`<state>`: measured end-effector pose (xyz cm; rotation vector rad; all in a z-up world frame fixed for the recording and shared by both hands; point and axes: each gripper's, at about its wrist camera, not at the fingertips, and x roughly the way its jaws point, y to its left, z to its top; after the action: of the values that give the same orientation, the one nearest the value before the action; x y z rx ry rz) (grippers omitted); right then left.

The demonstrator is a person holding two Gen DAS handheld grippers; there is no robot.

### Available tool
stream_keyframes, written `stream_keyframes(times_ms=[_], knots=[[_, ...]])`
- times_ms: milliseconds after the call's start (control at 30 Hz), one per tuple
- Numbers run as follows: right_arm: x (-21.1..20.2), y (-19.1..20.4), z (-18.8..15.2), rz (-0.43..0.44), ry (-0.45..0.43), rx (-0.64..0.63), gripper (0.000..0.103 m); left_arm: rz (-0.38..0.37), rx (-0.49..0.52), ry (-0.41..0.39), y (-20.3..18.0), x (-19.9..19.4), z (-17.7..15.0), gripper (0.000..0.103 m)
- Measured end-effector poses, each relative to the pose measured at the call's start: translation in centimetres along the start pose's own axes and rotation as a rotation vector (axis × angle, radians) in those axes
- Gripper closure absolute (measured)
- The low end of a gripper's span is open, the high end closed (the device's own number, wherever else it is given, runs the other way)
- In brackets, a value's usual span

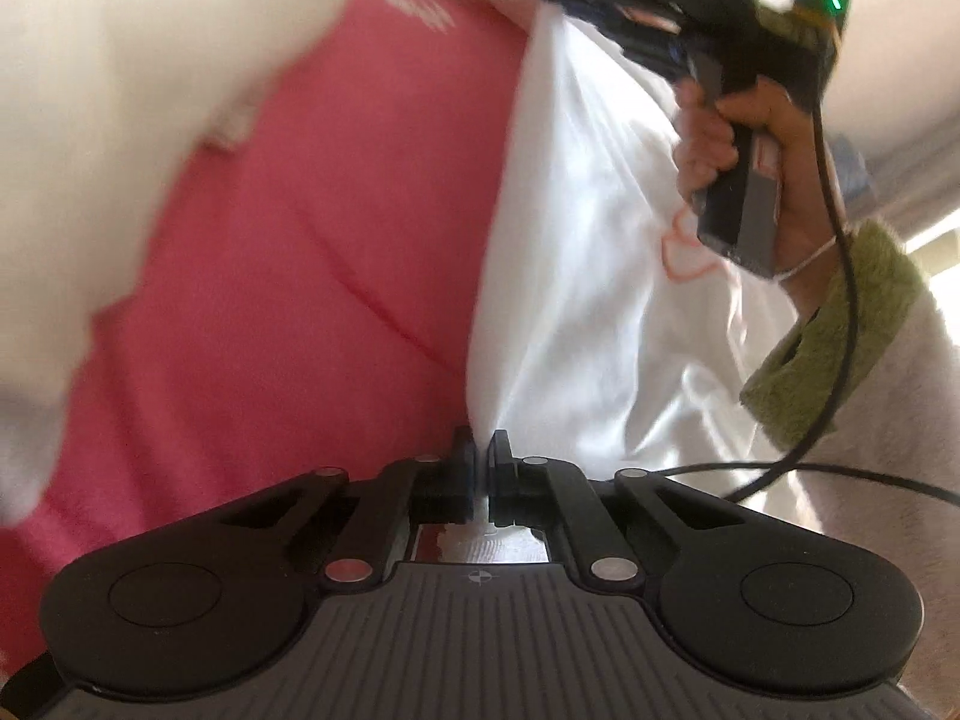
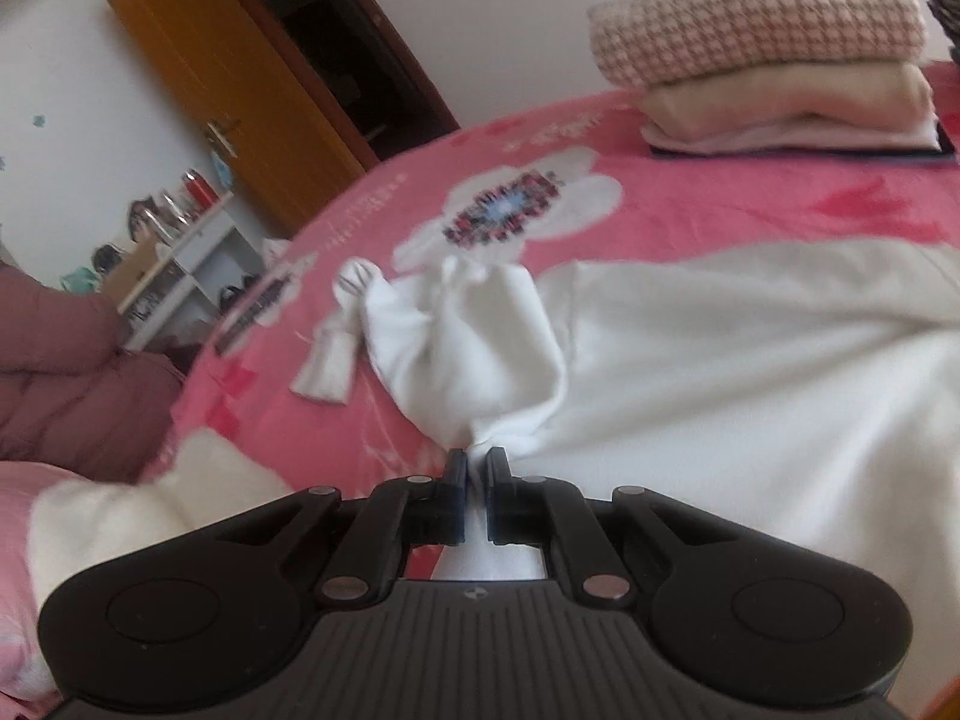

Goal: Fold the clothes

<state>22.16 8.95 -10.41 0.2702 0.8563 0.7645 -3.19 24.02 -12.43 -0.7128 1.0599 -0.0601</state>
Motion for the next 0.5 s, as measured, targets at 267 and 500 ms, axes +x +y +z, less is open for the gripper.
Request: stream_keyframes(times_ms=[267, 500], knots=[[3.8, 2.5, 0.4, 0.041, 0.031, -0.051, 0.097, 0.087, -0.067, -0.007, 2.3, -1.2, 1.1, 0.102], [7.2, 2.8, -0.9, 0.013, 0.049, -0.017, 0.096, 0.135, -0.049, 0.030, 1.9, -0.3, 1.5, 0.100]])
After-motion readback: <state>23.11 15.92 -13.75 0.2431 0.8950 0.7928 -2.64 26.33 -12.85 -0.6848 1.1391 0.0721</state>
